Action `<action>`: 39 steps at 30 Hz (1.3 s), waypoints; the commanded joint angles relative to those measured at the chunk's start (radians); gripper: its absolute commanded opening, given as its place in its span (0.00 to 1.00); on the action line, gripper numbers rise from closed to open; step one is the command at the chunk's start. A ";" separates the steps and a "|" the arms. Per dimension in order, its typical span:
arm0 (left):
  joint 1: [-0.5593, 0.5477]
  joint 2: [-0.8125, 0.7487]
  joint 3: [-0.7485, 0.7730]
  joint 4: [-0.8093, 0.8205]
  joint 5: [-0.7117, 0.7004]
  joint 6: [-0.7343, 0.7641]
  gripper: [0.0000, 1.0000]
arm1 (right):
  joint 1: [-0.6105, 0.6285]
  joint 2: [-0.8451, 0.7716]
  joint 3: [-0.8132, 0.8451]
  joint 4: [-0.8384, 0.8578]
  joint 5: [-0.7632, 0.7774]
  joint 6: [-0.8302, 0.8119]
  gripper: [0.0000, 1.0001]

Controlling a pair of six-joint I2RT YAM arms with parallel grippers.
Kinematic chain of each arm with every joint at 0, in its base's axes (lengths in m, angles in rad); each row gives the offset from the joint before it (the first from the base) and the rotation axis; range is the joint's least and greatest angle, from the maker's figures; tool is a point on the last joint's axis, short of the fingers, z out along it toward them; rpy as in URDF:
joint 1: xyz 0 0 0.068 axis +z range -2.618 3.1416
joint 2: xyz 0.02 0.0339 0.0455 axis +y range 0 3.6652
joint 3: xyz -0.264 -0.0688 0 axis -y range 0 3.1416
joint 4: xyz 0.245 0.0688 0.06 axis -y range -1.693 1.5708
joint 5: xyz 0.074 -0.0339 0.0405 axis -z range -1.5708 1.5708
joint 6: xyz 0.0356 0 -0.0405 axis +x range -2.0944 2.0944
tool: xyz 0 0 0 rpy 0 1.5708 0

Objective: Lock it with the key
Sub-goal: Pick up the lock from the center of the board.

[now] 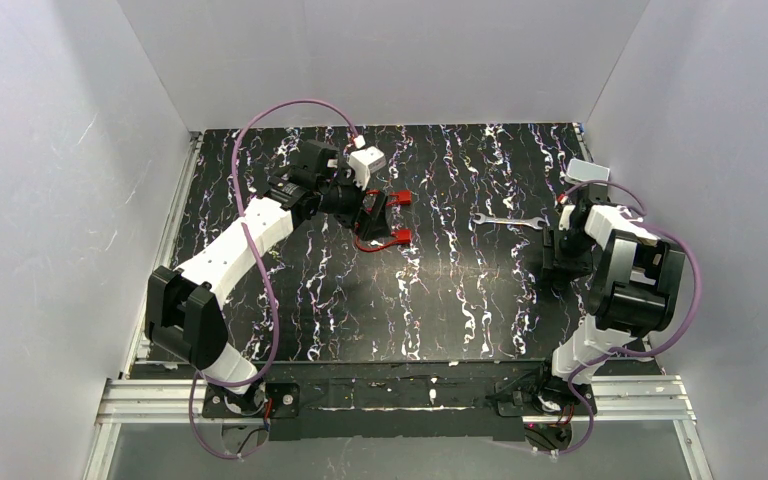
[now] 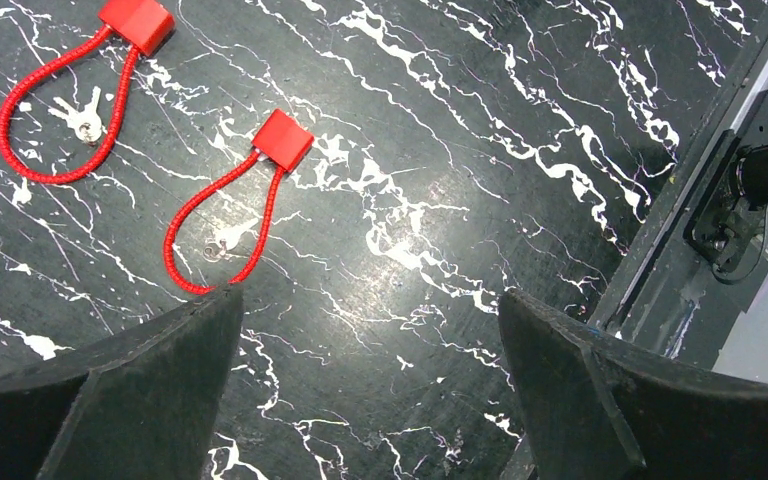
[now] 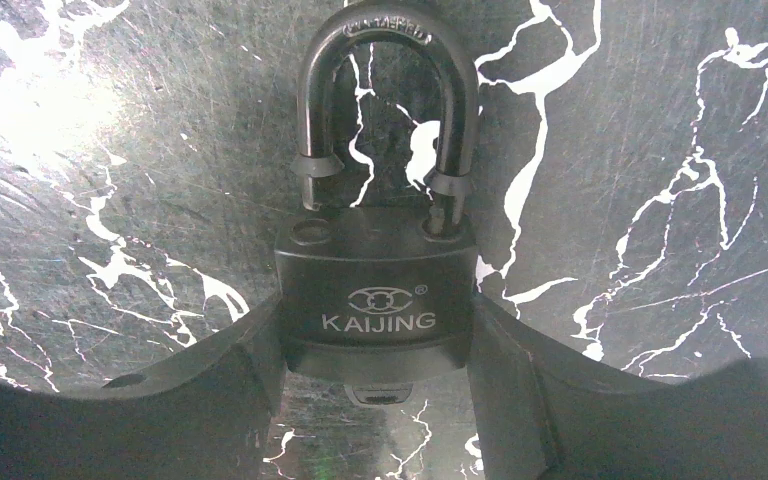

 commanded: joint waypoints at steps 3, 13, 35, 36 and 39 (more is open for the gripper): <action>0.003 -0.018 0.026 -0.088 0.063 0.012 0.98 | 0.000 -0.028 0.036 0.008 -0.166 -0.015 0.24; 0.041 -0.012 0.070 -0.164 0.247 -0.035 0.98 | 0.039 -0.263 0.124 -0.017 -0.405 -0.175 0.01; 0.149 -0.023 -0.044 0.220 0.637 -0.495 0.98 | 0.536 -0.490 0.276 0.048 -0.808 -0.145 0.01; 0.149 -0.023 -0.048 0.228 0.633 -0.502 0.98 | 0.547 -0.489 0.282 0.048 -0.822 -0.140 0.01; 0.144 -0.013 -0.060 0.265 0.639 -0.550 0.96 | 0.578 -0.486 0.295 0.050 -0.855 -0.120 0.01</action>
